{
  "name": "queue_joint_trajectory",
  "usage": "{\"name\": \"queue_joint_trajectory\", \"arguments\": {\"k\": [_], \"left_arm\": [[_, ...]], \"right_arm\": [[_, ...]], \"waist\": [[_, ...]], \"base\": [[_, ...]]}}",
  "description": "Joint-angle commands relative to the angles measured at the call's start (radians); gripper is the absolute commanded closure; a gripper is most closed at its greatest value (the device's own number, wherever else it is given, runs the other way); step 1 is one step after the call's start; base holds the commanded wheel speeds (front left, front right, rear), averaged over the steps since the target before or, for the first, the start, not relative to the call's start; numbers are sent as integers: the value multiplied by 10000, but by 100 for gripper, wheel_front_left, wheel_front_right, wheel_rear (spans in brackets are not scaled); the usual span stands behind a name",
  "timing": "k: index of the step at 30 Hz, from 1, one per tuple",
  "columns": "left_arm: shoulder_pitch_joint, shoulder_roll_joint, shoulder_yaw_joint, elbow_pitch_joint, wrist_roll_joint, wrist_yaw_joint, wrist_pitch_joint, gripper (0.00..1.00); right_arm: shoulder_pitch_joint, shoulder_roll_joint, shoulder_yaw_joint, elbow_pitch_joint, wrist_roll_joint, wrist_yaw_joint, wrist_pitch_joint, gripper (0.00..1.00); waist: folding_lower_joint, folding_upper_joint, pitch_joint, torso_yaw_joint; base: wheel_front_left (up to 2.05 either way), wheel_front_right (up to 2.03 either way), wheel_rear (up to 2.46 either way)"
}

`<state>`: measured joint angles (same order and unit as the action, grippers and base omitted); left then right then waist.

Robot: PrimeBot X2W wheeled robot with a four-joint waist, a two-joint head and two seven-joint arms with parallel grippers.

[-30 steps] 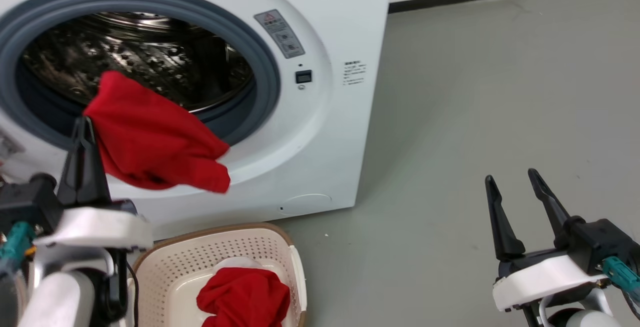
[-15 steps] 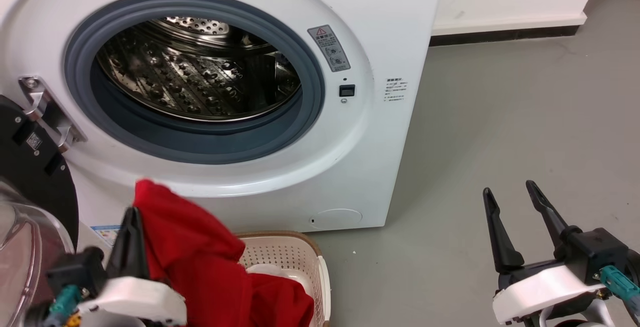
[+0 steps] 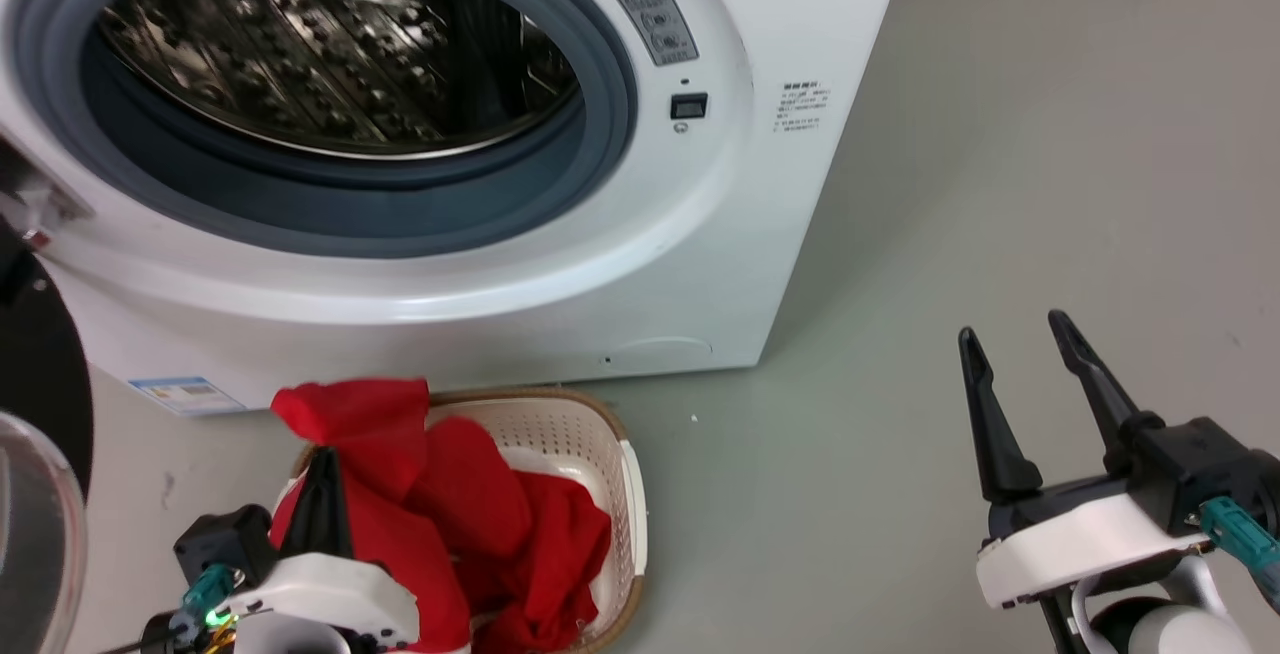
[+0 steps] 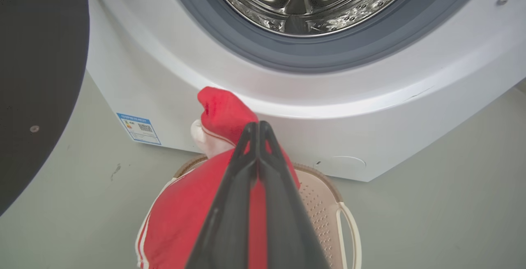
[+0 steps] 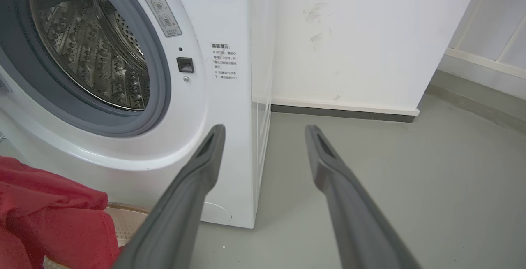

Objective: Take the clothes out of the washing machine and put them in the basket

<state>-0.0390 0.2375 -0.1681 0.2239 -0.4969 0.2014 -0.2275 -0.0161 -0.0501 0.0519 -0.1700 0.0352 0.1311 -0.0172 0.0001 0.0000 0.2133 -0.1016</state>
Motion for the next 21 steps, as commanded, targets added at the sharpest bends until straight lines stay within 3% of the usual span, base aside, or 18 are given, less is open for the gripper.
{"name": "queue_joint_trajectory", "arguments": {"k": [1, 15, 21], "left_arm": [[-278, -19, 13, 245, 9, -89, -97, 100], [-2671, -599, 326, 4862, 129, -945, -391, 100], [-3297, -720, 624, 6318, 456, -1093, -384, 100]], "right_arm": [[-239, 3, 6, -34, 14, -7, -61, 0], [-1184, 2, 157, 184, 164, -7, -539, 0], [-1490, 2, 166, 329, 279, -7, -783, 0]], "waist": [[-1, 0, 439, -164], [-1, 0, 2505, -913], [-1, 0, 3066, -1154]], "base": [[0, 0, 0], [0, 0, 0], [0, 0, 0]]}}
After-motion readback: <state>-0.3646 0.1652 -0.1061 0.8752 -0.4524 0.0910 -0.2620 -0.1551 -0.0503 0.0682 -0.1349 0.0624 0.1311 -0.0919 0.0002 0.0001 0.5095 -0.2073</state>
